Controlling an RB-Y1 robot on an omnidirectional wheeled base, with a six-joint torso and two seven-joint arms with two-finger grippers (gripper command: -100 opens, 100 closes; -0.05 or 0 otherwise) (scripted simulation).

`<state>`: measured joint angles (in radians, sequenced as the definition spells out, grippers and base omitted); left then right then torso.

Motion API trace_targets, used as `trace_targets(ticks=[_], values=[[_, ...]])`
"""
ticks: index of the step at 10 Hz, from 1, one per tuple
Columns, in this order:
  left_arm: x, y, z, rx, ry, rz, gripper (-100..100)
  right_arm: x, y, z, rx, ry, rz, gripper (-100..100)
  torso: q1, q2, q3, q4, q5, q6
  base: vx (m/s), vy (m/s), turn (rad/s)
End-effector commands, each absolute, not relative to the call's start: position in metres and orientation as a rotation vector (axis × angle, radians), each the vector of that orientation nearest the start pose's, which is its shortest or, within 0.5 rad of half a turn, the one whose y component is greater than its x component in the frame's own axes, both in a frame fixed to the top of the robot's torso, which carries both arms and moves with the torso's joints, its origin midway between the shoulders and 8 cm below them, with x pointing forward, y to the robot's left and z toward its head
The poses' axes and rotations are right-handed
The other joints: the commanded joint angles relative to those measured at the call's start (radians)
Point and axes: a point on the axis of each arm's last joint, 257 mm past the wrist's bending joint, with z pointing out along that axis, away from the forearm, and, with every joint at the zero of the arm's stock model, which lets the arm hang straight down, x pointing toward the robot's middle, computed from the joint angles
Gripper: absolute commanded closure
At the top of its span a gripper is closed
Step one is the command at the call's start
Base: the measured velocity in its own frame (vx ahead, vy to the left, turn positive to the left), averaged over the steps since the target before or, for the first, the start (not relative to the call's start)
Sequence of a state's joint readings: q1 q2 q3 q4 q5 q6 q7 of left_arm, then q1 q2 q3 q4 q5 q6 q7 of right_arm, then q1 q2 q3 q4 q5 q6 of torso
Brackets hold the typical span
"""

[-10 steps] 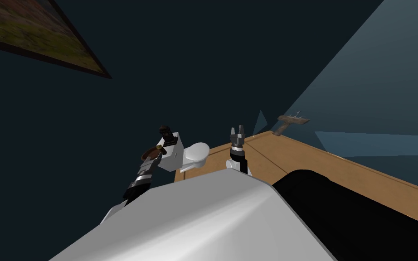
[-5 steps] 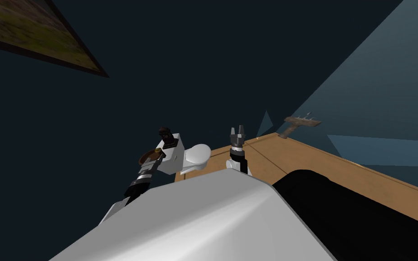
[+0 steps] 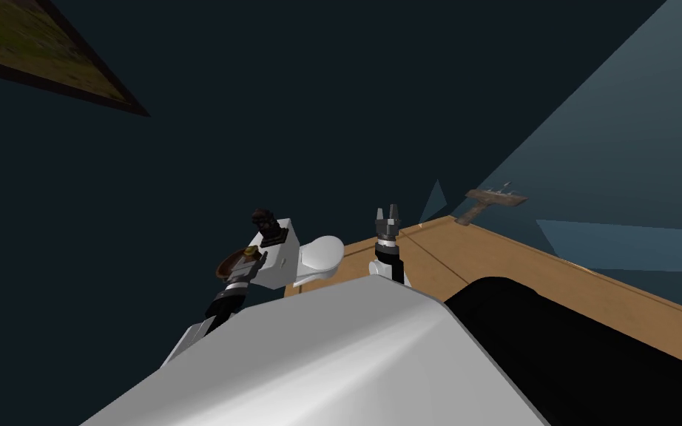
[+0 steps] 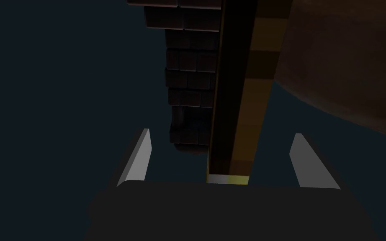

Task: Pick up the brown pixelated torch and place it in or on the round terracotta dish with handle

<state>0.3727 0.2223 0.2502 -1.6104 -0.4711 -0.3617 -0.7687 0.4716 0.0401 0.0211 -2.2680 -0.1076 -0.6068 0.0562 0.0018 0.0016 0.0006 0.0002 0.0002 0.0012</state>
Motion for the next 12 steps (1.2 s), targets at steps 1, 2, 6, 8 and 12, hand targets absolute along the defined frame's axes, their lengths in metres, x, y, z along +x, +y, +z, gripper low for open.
trace_targets(ticks=[1, 2, 6, 8, 12], values=[[0.414, 0.423, -0.264, -0.14, 1.547, 0.087, -100, 0.327, -0.286, 0.047, 0.642, 0.436, 1.364, 0, 0.0, 0.0, 0.0, 0.0, 0.0, 0.0, -0.096, 0.043, -0.198], [0.42, 0.427, -0.264, -0.15, 1.546, 0.099, -100, 0.327, -0.286, 0.047, 0.642, 0.436, 1.364, 0, 0.001, 0.003, 0.002, 0.001, 0.0, 0.0, -0.117, 0.014, -0.15], [0.442, 0.445, -0.261, -0.193, 1.541, 0.139, -100, 0.327, -0.286, 0.047, 0.642, 0.436, 1.364, 0, 0.0, 0.005, 0.003, 0.001, 0.0, -0.001, -0.093, 0.016, -0.126], [0.453, 0.452, -0.259, -0.215, 1.539, 0.157, -100, 0.327, -0.286, 0.047, 0.642, 0.436, 1.364, 0, 0.0, 0.004, 0.003, 0.001, 0.0, -0.001, -0.093, 0.013, -0.148], [0.451, 0.45, -0.259, -0.207, 1.539, 0.154, 100, 0.327, -0.286, 0.047, 0.642, 0.436, 1.364, 0, -0.001, -0.001, 0.0, 0.0, 0.0, -0.001, -0.012, 0.001, -0.005]])
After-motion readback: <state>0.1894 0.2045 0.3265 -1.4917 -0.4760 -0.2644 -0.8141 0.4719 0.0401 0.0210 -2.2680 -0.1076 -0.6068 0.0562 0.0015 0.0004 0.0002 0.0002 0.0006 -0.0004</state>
